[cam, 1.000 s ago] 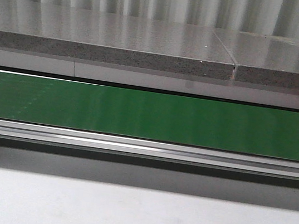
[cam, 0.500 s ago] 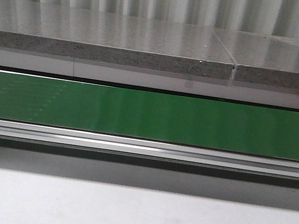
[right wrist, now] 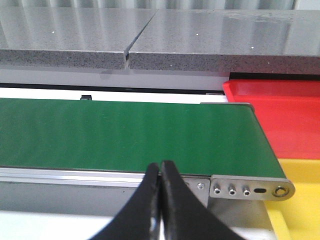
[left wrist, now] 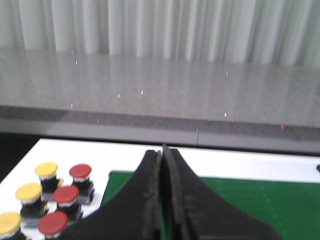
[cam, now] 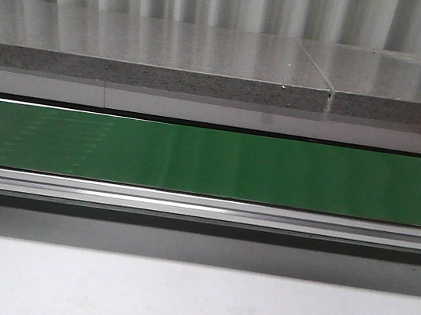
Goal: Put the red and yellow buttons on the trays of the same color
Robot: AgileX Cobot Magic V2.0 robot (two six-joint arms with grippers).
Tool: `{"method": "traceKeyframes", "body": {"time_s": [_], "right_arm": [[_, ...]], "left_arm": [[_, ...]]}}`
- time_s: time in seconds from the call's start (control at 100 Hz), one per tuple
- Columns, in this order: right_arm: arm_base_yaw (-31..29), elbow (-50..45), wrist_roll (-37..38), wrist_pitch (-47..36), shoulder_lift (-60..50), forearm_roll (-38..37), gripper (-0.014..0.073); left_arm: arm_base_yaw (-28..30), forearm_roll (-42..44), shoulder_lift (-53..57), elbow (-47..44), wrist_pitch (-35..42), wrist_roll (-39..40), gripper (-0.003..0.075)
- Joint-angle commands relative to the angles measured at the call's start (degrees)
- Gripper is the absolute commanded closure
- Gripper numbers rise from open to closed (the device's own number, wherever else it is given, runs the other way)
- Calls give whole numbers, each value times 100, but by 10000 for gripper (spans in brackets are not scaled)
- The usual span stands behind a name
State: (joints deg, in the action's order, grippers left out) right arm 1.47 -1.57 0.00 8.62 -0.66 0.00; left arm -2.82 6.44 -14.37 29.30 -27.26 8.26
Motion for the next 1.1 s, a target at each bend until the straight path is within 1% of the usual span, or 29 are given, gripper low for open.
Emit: {"method": "traceKeyframes", "body": {"time_s": [0.0,0.08,0.18,0.42,0.63,0.71,0.75,0.8,0.85,0.89,0.9,0.92,0.95,0.96,0.97,0.99,1.02,1.04,1.09], "right_arm": [[3,87,0,-479,-54,-35,685],[3,87,0,-479,-54,-35,685],[3,87,0,-479,-54,-35,685],[3,87,0,-479,-54,-35,685],[3,87,0,-479,-54,-35,685],[3,87,0,-479,-54,-35,685],[3,87,0,-479,-54,-35,685],[3,87,0,-479,-54,-35,685],[3,87,0,-479,-54,-35,685],[3,87,0,-479,-54,-35,685],[3,87,0,-479,-54,-35,685],[3,87,0,-479,-54,-35,685],[3,87,0,-479,-54,-35,685],[3,87,0,-479,-54,-35,685],[3,87,0,-479,-54,-35,685],[3,87,0,-479,-54,-35,685],[3,87,0,-479,-54,-35,685],[3,87,0,-479,-54,-35,685],[3,87,0,-479,-54,-35,685]], "left_arm": [[14,-35,-568,763,-690,38,741],[14,-8,-970,1151,-1347,38,741],[14,-8,-1383,1396,-1720,38,741],[14,-8,-1845,1401,-1743,38,741],[14,56,-2167,1390,-1983,38,741],[14,56,-2295,1390,-2132,38,729],[14,56,-2362,1390,-2177,38,704],[14,56,-2423,1390,-2203,38,652],[14,56,-2466,1390,-2212,38,575],[14,56,-2488,1390,-2212,38,487],[14,56,-2500,1390,-2212,38,454],[14,56,-2501,1390,-2212,38,418],[14,44,-2512,1390,-2212,38,323],[14,44,-2513,1390,-2212,38,304],[14,35,-2525,1390,-2212,38,266],[14,8,-2525,1390,-2212,38,229],[14,-21,-2525,1390,-2212,84,144],[14,-36,-2525,1390,-2212,180,102],[14,-35,-2525,1390,-2212,464,32]]}}
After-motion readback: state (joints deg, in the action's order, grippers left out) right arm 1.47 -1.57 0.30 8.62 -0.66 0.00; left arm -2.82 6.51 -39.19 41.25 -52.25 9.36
